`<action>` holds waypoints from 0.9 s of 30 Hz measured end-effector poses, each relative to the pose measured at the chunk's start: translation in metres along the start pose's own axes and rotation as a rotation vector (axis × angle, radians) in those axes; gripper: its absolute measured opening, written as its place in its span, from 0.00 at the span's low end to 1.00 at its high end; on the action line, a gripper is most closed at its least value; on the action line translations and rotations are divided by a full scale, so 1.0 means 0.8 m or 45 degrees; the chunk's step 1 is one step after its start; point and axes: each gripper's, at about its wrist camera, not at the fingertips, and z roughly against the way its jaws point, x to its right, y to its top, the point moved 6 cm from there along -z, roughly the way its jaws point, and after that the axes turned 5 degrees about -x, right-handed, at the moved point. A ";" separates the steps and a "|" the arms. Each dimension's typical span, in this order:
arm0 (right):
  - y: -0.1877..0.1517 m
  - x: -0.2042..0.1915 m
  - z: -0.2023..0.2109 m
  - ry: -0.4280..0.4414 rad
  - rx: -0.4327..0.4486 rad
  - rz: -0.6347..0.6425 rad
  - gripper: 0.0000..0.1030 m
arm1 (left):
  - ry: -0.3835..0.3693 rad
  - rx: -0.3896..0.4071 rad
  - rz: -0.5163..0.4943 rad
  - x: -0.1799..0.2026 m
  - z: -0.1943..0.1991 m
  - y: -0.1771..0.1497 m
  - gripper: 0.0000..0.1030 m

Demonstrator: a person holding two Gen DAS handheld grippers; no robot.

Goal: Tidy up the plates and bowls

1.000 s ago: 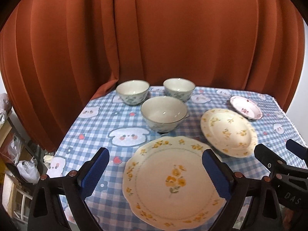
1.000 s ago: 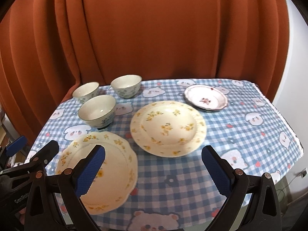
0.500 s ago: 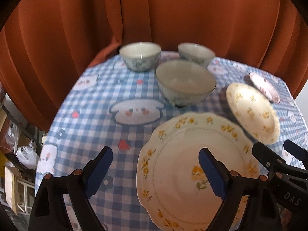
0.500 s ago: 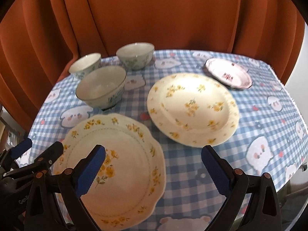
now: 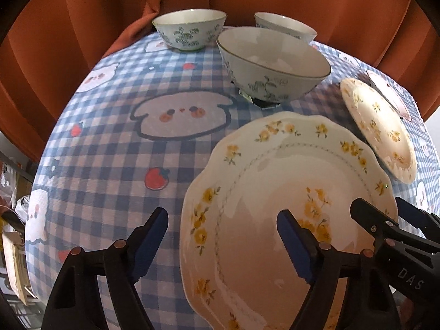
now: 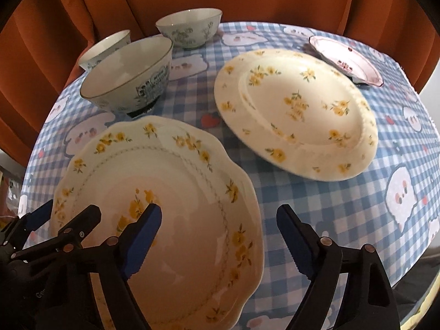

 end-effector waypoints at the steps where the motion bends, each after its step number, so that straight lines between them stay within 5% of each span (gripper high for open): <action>1: -0.001 0.000 -0.003 0.003 -0.011 -0.004 0.83 | -0.004 -0.009 -0.006 0.001 -0.003 0.000 0.78; 8: -0.004 -0.004 -0.018 0.024 -0.087 -0.011 0.68 | -0.060 -0.045 -0.031 0.008 -0.009 0.001 0.73; 27: -0.009 -0.014 -0.013 -0.039 -0.137 -0.057 0.66 | -0.095 -0.048 -0.097 0.003 0.011 0.014 0.70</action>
